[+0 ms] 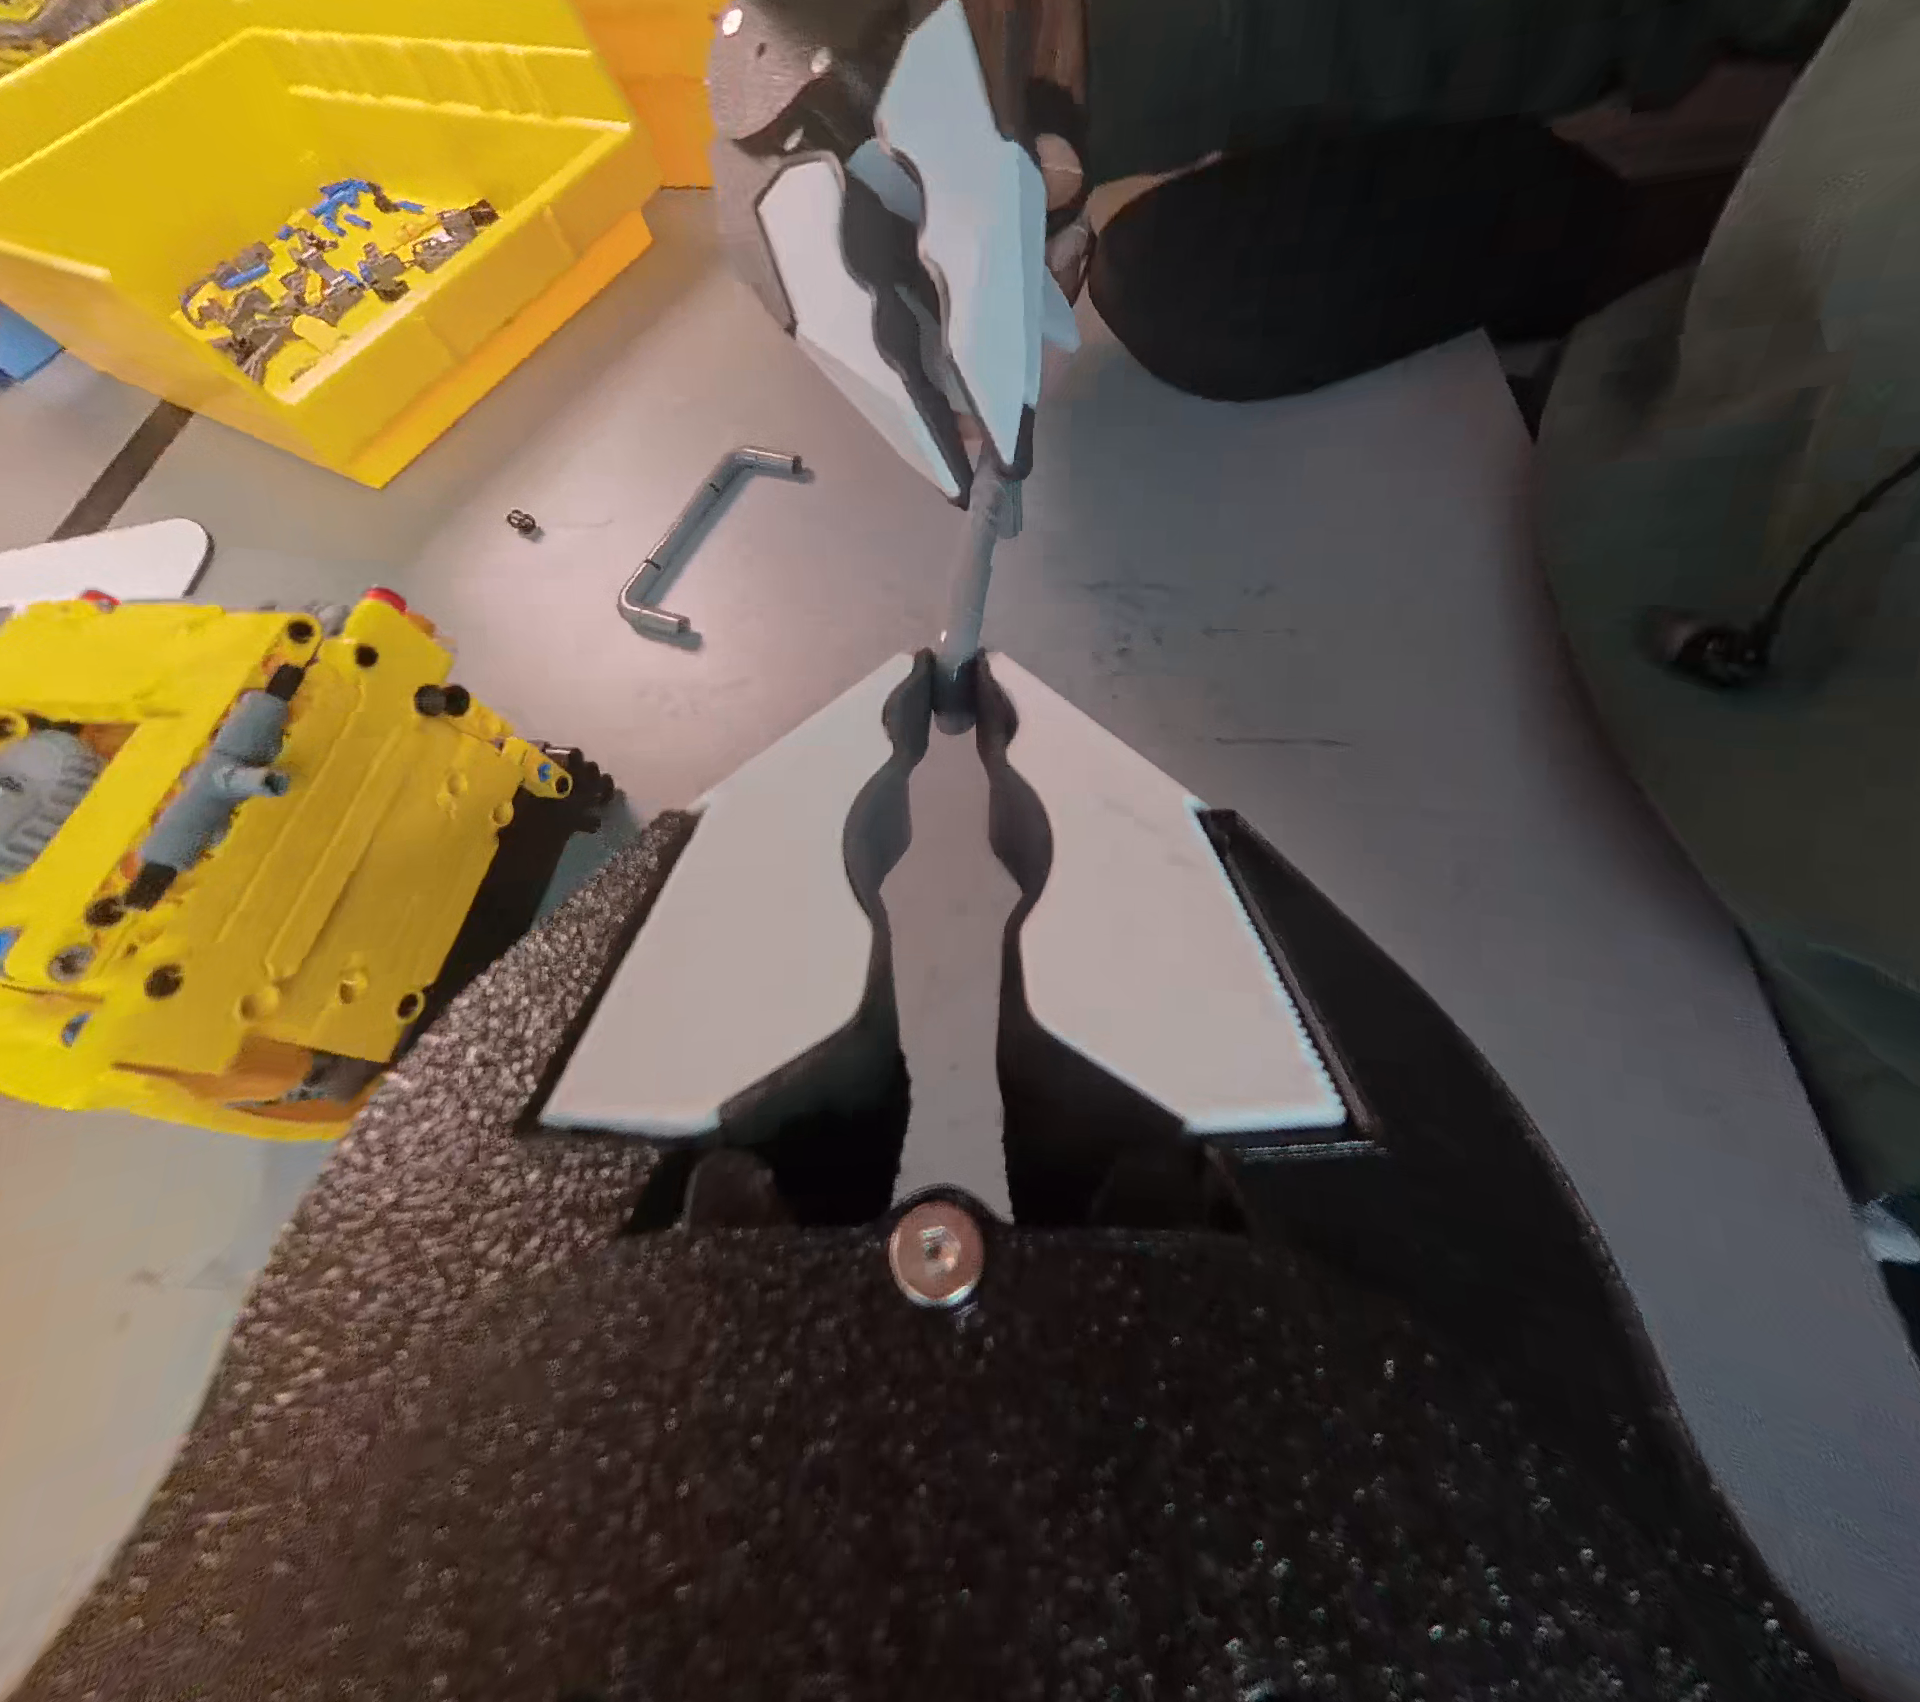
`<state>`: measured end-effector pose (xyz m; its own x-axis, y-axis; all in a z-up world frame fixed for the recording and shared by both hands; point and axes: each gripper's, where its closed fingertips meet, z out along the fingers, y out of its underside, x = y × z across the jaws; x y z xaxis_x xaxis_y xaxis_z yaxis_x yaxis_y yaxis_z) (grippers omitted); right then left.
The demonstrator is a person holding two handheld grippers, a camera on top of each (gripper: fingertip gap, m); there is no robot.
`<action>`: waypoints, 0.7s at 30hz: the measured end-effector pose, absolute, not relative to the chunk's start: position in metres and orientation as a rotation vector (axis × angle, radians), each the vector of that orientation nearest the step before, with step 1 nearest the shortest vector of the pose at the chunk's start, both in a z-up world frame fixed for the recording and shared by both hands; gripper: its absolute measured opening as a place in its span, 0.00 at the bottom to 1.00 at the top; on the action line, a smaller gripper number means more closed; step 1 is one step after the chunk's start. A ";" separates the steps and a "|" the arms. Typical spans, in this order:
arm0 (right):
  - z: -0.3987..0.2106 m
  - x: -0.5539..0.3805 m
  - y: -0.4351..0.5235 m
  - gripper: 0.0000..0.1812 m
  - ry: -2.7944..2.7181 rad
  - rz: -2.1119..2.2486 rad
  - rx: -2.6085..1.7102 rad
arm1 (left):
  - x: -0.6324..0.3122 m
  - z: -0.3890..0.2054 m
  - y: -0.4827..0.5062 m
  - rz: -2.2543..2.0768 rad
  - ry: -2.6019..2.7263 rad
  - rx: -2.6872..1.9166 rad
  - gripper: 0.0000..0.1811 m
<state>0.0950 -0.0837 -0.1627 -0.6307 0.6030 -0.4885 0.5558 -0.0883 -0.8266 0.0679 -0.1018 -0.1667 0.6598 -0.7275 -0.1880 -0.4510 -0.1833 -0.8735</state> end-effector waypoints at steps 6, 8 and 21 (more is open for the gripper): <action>-0.135 0.092 -0.069 0.11 -1.880 1.844 -1.164 | 0.049 -0.155 -0.096 -0.691 0.552 -1.861 0.03; -0.138 0.089 -0.064 0.11 -1.860 1.743 -1.166 | 0.045 -0.154 -0.096 -0.745 0.489 -1.858 0.03; -0.165 0.090 -0.076 0.04 -2.011 1.547 -1.133 | 0.058 -0.167 -0.113 -0.648 0.628 -1.876 0.04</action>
<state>0.0895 -0.0763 -0.1646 -0.6132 0.7686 -0.1823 0.3730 0.0783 -0.9245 0.0575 -0.1125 -0.1666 0.7201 -0.6765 0.1542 -0.1337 -0.3533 -0.9259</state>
